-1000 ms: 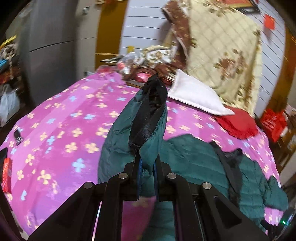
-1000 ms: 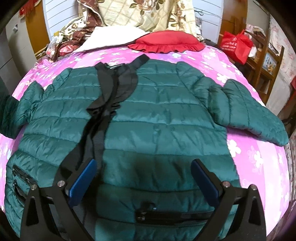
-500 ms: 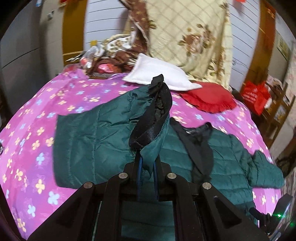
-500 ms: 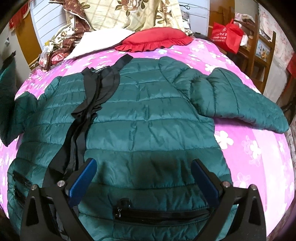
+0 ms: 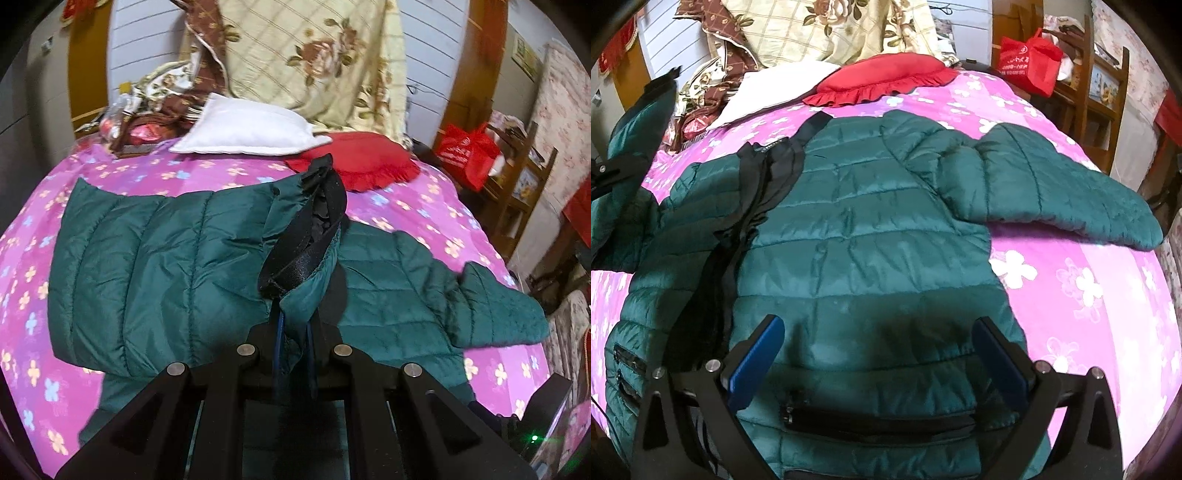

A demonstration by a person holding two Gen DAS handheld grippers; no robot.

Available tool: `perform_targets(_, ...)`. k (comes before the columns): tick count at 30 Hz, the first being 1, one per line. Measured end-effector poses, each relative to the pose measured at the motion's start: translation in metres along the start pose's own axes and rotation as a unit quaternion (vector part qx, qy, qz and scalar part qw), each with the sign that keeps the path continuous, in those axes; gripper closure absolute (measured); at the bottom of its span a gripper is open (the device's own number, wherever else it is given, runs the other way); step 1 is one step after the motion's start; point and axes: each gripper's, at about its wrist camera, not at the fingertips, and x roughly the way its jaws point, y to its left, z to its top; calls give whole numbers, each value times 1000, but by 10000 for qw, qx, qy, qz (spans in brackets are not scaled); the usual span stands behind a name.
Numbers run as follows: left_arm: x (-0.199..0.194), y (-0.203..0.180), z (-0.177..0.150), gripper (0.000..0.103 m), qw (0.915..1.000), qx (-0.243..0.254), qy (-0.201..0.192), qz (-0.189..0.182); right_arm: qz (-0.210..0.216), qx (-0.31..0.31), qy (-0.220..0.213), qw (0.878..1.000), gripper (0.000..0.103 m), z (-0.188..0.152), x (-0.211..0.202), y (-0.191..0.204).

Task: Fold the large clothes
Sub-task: 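Lift the sleeve with the left tool and fold it across the jacket body, then lower the sleeve onto the jacket front and open the left tool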

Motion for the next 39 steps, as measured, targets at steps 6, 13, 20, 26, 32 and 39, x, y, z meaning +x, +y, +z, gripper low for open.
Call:
perform_targets(6, 17, -15, -4, 103, 9997, 24, 181, -171, 0, 62, 29, 10000, 0, 0, 4, -9)
perform_targets(13, 43, -28, -10, 103, 9986, 38, 418, -327, 1, 56, 35, 10000, 0, -1, 5, -15)
perform_targets(20, 67, -34, -19, 103, 9973, 91, 612, -393, -24, 24, 97, 9999, 0, -4, 10, -18)
perform_targets(26, 82, -26, -24, 103, 9936, -127, 848, -742, -67, -19, 183, 9998, 0, -6, 17, -19)
perform_targets(32, 67, 2, -19, 92, 9832, -549, 1026, -1404, -18, 51, 207, 9998, 0, -3, 13, -20)
perform_targets(39, 5, 62, -8, 78, 9910, -414, 572, -1141, 625, 345, 79, 9974, 0, 12, -1, -17)
